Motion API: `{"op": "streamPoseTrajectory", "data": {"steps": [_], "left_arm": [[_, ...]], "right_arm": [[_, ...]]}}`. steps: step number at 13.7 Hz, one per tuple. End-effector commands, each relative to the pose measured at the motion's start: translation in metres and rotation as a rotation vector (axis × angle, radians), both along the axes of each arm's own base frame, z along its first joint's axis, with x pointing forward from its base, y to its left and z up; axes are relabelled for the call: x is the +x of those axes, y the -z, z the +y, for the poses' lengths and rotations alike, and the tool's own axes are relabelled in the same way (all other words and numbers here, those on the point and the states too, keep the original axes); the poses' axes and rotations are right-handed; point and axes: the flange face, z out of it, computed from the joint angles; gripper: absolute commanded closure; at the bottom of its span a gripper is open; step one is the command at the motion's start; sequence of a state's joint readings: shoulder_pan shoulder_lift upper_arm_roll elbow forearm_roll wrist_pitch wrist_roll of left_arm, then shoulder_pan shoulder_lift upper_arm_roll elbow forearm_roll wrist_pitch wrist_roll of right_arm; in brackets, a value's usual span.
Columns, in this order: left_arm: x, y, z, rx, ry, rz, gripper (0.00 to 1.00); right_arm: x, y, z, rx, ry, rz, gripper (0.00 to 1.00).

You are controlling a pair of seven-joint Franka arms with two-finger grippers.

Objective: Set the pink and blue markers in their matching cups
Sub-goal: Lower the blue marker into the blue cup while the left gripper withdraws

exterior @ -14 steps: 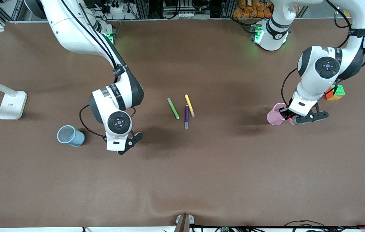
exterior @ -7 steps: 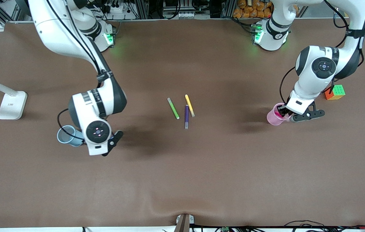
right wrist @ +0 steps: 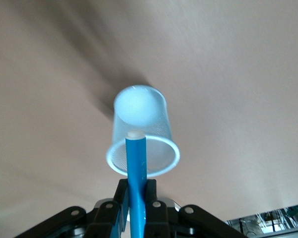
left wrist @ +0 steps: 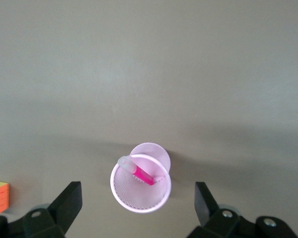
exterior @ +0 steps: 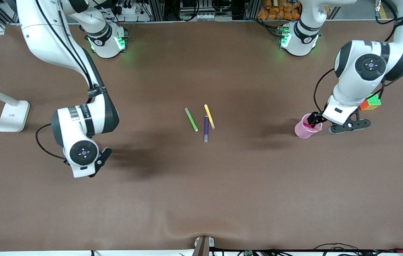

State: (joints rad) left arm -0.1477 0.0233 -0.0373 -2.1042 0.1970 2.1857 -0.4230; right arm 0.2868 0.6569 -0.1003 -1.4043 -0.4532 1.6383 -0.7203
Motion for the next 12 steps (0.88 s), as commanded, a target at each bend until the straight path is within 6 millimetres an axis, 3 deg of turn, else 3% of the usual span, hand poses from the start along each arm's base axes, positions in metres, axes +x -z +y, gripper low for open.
{"op": "streamPoseTrajectory", "data": {"steps": [1, 5, 12], "left_arm": [[0.016, -0.052, -0.007, 0.010, 0.007, -0.029, 0.00], [0.022, -0.121, -0.004, 0.030, -0.032, 0.002, 0.00], [0.015, -0.183, 0.012, 0.006, -0.020, 0.051, 0.00]], "right_arm": [[-0.001, -0.007, -0.030, 0.000, -0.011, 0.031, 1.00], [-0.006, 0.011, -0.053, 0.003, 0.018, 0.061, 1.00], [-0.013, 0.035, -0.058, 0.022, 0.015, 0.072, 1.00]]}}
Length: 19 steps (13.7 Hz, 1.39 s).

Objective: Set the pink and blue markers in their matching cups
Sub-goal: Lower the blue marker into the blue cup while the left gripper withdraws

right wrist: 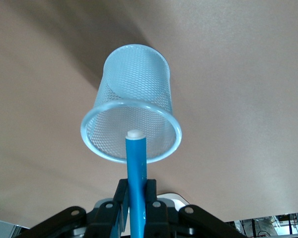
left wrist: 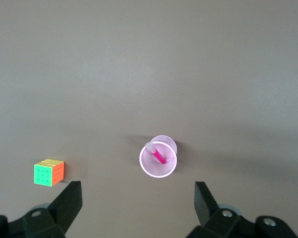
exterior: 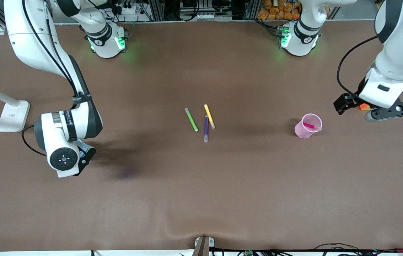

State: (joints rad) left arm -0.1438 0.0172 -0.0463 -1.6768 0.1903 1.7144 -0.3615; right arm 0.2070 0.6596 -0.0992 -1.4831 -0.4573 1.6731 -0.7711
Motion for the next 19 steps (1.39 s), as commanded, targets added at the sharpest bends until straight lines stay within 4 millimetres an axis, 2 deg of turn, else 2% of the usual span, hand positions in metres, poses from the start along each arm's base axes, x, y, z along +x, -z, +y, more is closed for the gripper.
{"op": "streamPoseTrajectory", "data": {"steps": [1, 6, 10, 12, 14, 16, 19], "left_arm": [[-0.003, -0.022, 0.021, -0.044, -0.023, 0.039, 0.00], [-0.009, -0.043, 0.051, -0.041, -0.011, 0.079, 0.00], [-0.019, -0.045, 0.051, -0.050, -0.019, 0.108, 0.00], [-0.025, -0.054, 0.049, -0.055, -0.012, 0.095, 0.00], [-0.028, -0.060, 0.041, -0.097, 0.002, 0.085, 0.00], [-0.035, -0.067, 0.033, -0.126, 0.040, 0.074, 0.00], [-0.044, -0.067, 0.030, -0.126, 0.059, 0.077, 0.00]], "right_arm": [[-0.003, 0.004, -0.004, 0.014, -0.010, -0.012, 1.00], [-0.003, 0.017, -0.008, 0.044, 0.023, -0.008, 1.00], [-0.008, 0.026, -0.005, 0.066, 0.041, 0.005, 1.00], [-0.008, 0.027, 0.000, 0.069, 0.050, 0.001, 1.00], [-0.009, 0.028, 0.003, 0.057, 0.071, -0.010, 0.84], [-0.009, 0.028, 0.004, 0.056, 0.072, -0.014, 0.73], [-0.009, 0.031, 0.004, 0.056, 0.071, -0.010, 0.66]]}}
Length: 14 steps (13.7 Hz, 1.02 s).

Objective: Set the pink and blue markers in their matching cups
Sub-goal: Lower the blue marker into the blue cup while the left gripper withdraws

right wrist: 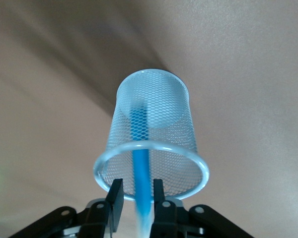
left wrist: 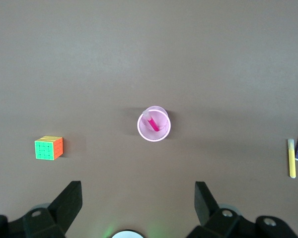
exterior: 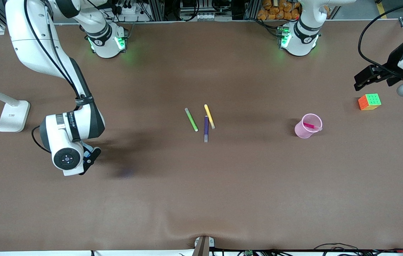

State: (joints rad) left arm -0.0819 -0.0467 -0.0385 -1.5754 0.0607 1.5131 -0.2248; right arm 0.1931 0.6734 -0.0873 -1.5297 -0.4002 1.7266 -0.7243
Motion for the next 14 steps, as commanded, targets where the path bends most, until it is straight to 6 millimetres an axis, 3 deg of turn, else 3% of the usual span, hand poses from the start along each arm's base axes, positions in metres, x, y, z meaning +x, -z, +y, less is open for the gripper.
{"op": "streamPoseTrajectory", "data": {"steps": [1, 3, 8, 10, 12, 14], "left_arm": [[-0.014, -0.002, -0.005, -0.011, 0.028, 0.007, 0.00], [-0.021, -0.005, -0.007, -0.013, 0.040, 0.000, 0.00], [-0.016, -0.005, -0.010, -0.012, 0.046, -0.011, 0.00], [-0.017, -0.006, -0.011, -0.014, 0.049, -0.014, 0.00], [-0.019, -0.009, -0.012, -0.017, 0.049, -0.018, 0.00], [-0.021, -0.010, -0.012, -0.017, 0.053, -0.016, 0.00]], "right_arm": [[0.000, 0.002, 0.001, 0.008, 0.015, -0.006, 0.65], [0.000, 0.001, 0.001, 0.007, 0.017, -0.008, 0.63], [0.006, -0.014, 0.003, 0.009, 0.011, -0.032, 0.57], [0.014, -0.032, 0.010, 0.013, 0.002, -0.061, 0.51], [0.022, -0.052, 0.014, 0.023, 0.001, -0.103, 0.38], [0.029, -0.088, 0.017, 0.036, -0.001, -0.168, 0.32]]}}
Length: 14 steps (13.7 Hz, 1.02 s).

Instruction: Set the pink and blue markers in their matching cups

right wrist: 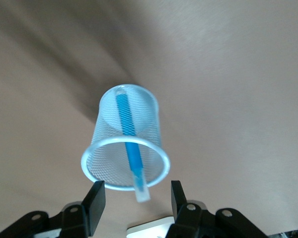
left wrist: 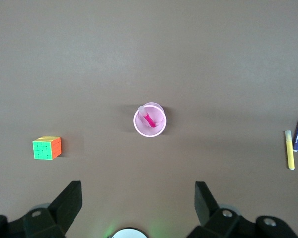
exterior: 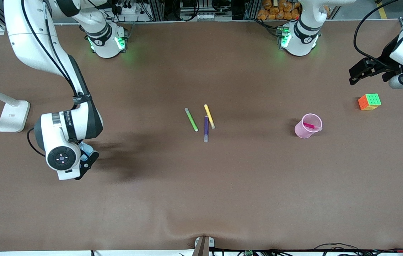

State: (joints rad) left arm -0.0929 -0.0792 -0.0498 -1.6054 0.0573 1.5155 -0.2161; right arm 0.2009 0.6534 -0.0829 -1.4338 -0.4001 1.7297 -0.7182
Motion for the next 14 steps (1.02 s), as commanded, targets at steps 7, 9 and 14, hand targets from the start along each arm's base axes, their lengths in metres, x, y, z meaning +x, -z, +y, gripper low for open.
{"op": "streamPoseTrajectory", "data": {"steps": [7, 9, 14], "left_arm": [[-0.016, -0.008, -0.015, -0.003, 0.052, -0.012, 0.00], [-0.025, -0.009, -0.013, -0.001, 0.050, -0.016, 0.00], [-0.025, -0.010, -0.008, -0.001, 0.042, -0.023, 0.00]], "right_arm": [[-0.018, -0.180, -0.005, 0.215, 0.115, -0.224, 0.00], [-0.034, -0.219, -0.013, 0.215, 0.148, -0.242, 0.00], [-0.064, -0.280, -0.030, 0.243, 0.287, -0.317, 0.00]]}}
